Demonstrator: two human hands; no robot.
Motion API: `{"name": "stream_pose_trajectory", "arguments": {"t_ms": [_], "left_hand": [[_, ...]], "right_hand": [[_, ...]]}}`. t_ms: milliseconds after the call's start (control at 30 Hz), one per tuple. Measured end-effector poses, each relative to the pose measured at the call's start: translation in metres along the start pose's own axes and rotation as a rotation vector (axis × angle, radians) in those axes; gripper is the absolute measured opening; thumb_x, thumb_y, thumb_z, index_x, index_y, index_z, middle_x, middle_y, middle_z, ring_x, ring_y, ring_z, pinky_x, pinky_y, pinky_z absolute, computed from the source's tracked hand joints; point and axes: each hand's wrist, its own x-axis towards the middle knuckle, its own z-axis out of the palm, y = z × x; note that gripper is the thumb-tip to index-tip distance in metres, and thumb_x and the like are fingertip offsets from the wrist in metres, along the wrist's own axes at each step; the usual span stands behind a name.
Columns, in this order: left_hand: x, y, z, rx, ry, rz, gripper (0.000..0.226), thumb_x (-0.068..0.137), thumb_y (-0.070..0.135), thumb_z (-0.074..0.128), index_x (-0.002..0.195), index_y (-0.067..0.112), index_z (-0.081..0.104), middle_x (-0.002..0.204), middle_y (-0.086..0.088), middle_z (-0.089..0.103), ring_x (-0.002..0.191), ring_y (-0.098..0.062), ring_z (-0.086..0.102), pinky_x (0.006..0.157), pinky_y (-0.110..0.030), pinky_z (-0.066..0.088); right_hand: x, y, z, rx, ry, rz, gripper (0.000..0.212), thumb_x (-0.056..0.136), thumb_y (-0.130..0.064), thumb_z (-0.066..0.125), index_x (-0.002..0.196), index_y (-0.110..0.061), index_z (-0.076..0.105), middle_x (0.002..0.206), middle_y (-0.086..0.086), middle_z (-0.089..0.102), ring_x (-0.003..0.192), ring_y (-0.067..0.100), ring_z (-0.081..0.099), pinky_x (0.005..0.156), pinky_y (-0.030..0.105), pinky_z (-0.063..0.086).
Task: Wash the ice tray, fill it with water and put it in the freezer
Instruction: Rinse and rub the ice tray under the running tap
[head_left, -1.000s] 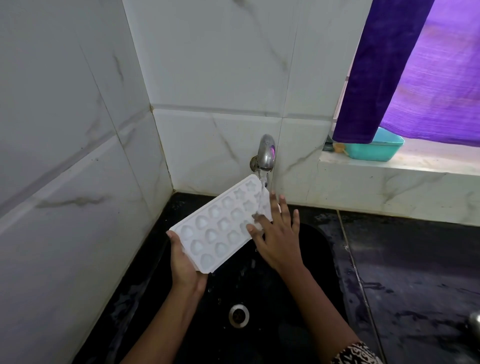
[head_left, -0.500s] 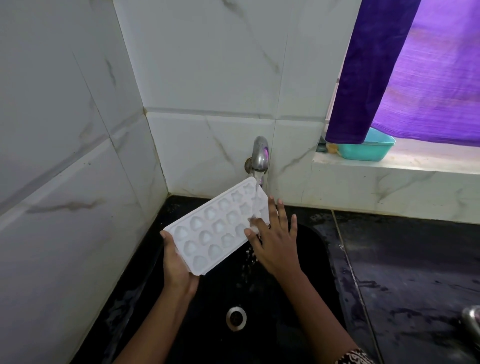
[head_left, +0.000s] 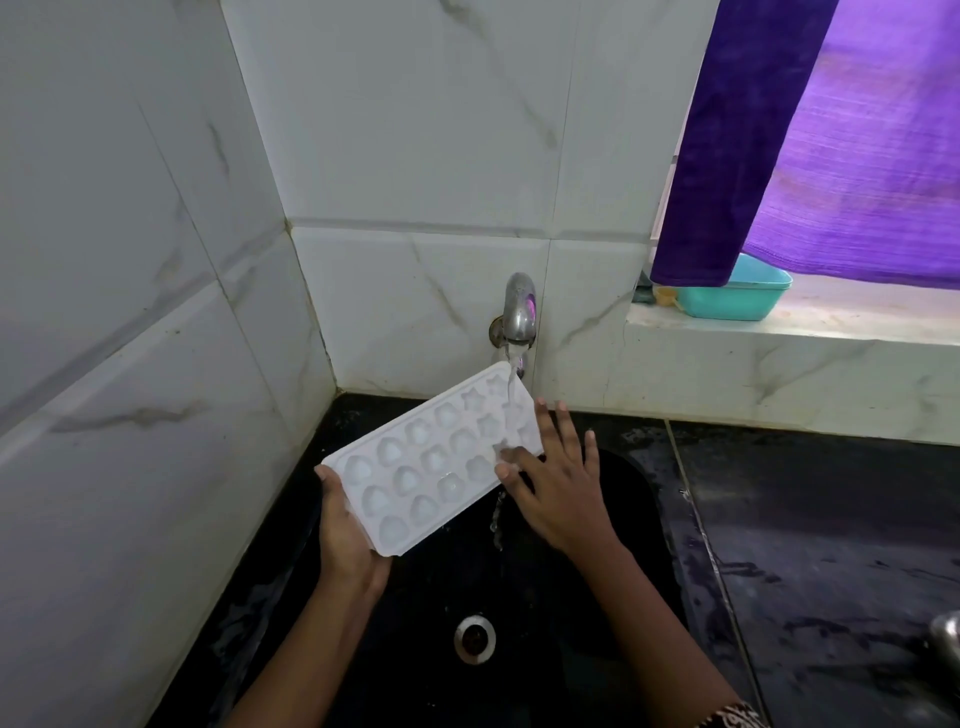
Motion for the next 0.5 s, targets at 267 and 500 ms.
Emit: {"name": "stream_pose_trajectory", "arguments": {"t_ms": [267, 500], "left_hand": [[-0.003, 0.002, 0.003, -0.032, 0.006, -0.008, 0.069, 0.092, 0.072, 0.025, 0.125, 0.022, 0.06, 0.12, -0.009, 0.07, 0.105, -0.027, 0.069, 0.071, -0.037, 0.06], [-0.007, -0.009, 0.005, 0.001, 0.018, -0.031, 0.073, 0.087, 0.077, 0.027, 0.128, 0.024, 0.057, 0.123, -0.009, 0.068, 0.108, -0.028, 0.068, 0.073, -0.039, 0.058]], "right_hand": [[-0.005, -0.007, 0.005, 0.025, -0.012, -0.023, 0.053, 0.092, -0.062, 0.027, 0.125, -0.033, 0.056, 0.156, -0.008, -0.012, 0.141, 0.01, -0.024, 0.115, 0.052, -0.002], [-0.006, -0.017, 0.0, -0.165, 0.147, -0.052, 0.055, 0.091, -0.06, 0.028, 0.112, -0.025, 0.065, 0.157, 0.006, 0.017, 0.145, 0.023, 0.007, 0.111, 0.056, 0.01]]}}
